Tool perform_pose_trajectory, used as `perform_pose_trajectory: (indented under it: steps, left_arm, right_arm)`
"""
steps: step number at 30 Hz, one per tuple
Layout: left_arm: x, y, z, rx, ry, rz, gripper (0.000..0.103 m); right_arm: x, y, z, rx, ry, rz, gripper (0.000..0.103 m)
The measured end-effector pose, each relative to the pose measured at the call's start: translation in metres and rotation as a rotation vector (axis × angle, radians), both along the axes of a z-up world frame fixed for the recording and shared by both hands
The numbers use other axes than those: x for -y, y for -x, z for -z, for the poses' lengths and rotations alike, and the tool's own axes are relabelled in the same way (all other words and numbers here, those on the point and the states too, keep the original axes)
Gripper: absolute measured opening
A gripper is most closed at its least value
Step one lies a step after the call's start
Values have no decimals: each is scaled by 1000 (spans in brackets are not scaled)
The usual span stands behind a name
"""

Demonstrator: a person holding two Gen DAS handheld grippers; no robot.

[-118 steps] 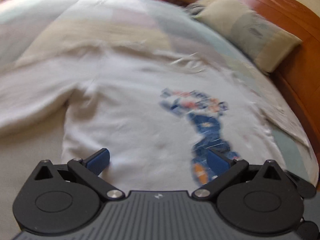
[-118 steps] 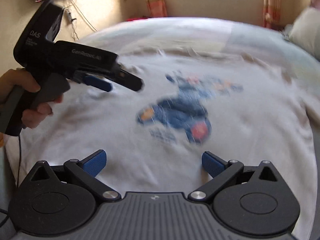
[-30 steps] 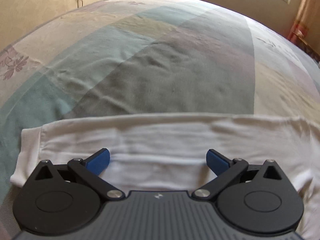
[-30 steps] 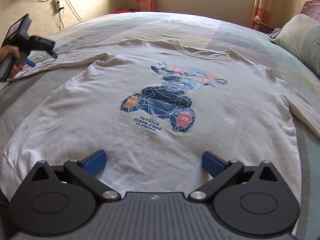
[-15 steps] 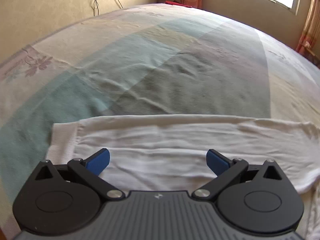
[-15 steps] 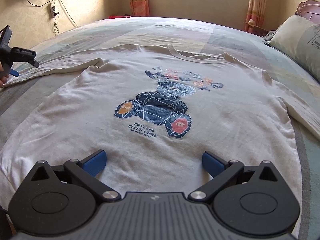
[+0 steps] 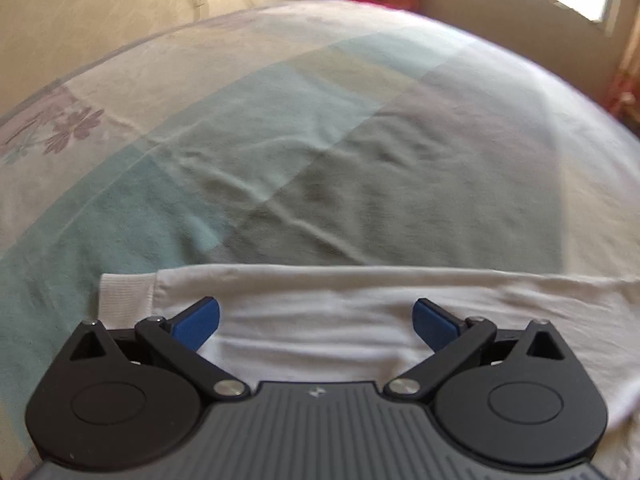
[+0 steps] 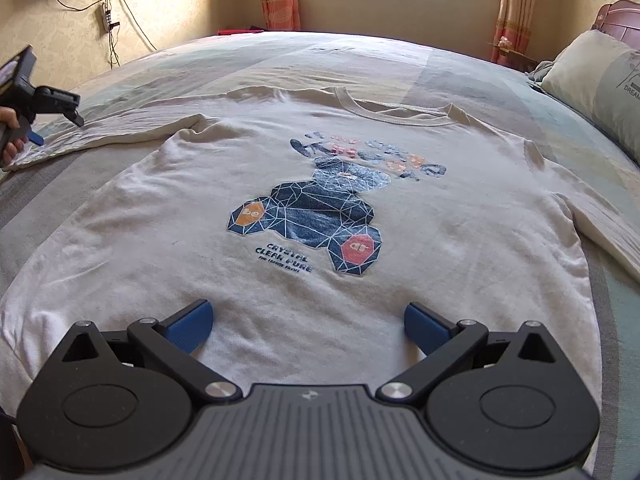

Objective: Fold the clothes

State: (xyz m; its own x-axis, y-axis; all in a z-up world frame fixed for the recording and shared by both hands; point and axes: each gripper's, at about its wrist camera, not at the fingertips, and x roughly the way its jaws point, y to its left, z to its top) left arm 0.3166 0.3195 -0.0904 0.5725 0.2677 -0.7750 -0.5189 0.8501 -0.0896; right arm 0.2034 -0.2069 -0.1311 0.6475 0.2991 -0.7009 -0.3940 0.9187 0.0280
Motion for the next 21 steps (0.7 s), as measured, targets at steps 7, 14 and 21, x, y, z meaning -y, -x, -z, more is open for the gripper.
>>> perform_pose_trajectory:
  steps: [7,14,21]
  left_arm:
    - [7,18,13,-2,77,46,102]
    - [-25,15,6,43,73,-66,102]
    - [-9,67,-19,261,264,14,102]
  right_arm:
    - [1,1,0,-5,3,4,103]
    - [0,1,0,-2,7,4,103]
    - [1,0,0,-6,6,2,103]
